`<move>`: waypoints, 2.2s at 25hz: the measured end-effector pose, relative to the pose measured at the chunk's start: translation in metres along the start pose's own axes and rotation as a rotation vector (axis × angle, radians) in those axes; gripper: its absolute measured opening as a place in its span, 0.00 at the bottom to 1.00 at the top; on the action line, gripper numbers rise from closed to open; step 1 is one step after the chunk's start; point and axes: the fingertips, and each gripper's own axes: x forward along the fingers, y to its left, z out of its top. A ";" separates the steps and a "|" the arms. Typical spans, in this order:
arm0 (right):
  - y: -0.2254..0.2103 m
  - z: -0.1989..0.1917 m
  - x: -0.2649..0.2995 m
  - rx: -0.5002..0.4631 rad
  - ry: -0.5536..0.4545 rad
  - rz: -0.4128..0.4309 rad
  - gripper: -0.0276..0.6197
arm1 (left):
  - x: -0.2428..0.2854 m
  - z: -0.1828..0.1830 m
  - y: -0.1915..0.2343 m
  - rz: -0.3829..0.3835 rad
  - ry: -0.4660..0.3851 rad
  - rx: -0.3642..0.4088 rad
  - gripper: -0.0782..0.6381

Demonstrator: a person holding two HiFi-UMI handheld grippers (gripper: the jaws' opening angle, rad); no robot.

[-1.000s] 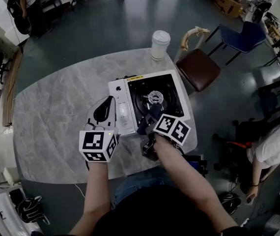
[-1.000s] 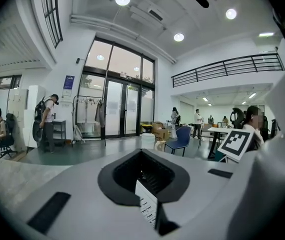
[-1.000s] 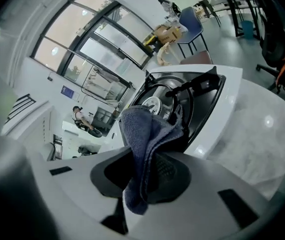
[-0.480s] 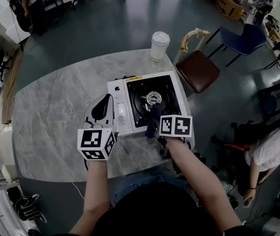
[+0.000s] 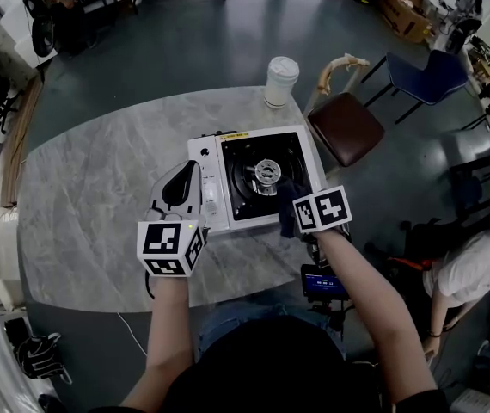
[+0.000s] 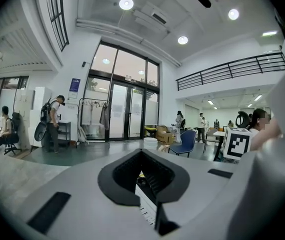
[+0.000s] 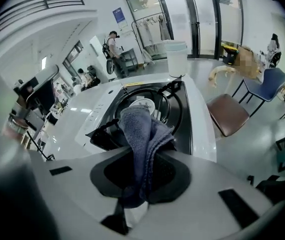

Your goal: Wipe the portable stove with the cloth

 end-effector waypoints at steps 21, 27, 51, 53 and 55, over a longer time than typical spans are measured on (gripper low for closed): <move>-0.032 0.047 -0.078 -0.458 0.006 0.052 0.16 | -0.006 0.010 -0.012 0.026 0.014 0.069 0.12; -0.034 0.047 -0.062 -0.596 0.054 0.121 0.16 | -0.005 0.012 -0.020 0.058 0.026 0.092 0.12; -0.038 0.041 0.009 -0.991 0.337 0.262 0.16 | 0.006 -0.004 -0.011 0.146 0.114 0.091 0.12; -0.045 0.050 0.012 -1.063 0.328 0.232 0.16 | 0.006 -0.005 -0.010 0.150 0.117 0.089 0.12; -0.050 0.058 0.017 -1.118 0.331 0.214 0.16 | 0.006 -0.007 -0.007 0.159 0.122 0.089 0.12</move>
